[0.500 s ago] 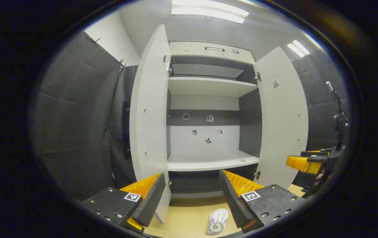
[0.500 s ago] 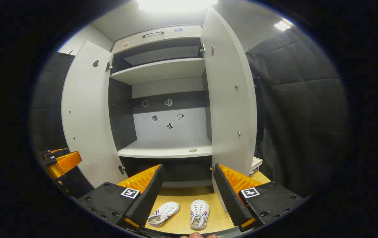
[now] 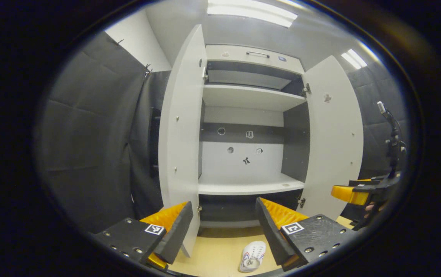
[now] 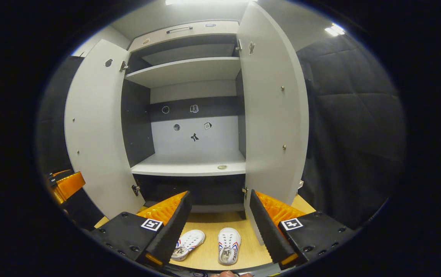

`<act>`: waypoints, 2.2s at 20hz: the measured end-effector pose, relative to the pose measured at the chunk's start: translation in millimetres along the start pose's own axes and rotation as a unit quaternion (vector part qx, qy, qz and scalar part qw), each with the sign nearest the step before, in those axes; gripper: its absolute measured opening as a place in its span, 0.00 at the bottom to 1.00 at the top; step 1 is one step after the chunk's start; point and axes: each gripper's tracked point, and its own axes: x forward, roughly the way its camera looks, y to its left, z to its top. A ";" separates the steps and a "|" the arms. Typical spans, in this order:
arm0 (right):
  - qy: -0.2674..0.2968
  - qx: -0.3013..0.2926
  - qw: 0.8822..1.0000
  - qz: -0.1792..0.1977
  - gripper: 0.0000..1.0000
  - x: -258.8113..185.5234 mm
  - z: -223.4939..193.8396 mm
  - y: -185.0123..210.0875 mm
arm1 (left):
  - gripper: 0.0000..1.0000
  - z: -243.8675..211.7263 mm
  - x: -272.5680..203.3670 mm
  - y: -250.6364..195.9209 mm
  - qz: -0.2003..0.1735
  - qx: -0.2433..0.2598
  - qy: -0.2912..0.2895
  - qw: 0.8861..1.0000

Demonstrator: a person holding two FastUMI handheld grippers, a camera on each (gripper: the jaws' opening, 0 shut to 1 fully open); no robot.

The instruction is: Grab one shoe with the right hand and put it into the shoe cabinet, grab the other shoe with the left hand and put it into the shoe cabinet; then close the right door with the right hand and the left door with the left hand.

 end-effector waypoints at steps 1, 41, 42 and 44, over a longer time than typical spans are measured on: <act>0.003 -0.001 1.000 0.007 0.96 1.4 -0.4 3.4 | 0.94 -1.2 0.4 0.9 0.001 0.000 0.001 1.000; 0.334 -0.060 0.937 0.083 0.94 139.8 -298.0 13.7 | 0.94 -93.8 -40.4 -2.4 0.007 0.001 0.102 0.995; 0.345 -0.064 0.933 0.083 0.98 139.8 -307.5 12.7 | 0.94 -96.4 -40.3 -3.3 0.006 0.003 0.105 0.994; 0.364 -0.063 0.926 0.076 0.94 138.2 -327.1 12.6 | 0.94 -98.3 -40.1 -4.3 0.003 0.005 0.108 0.994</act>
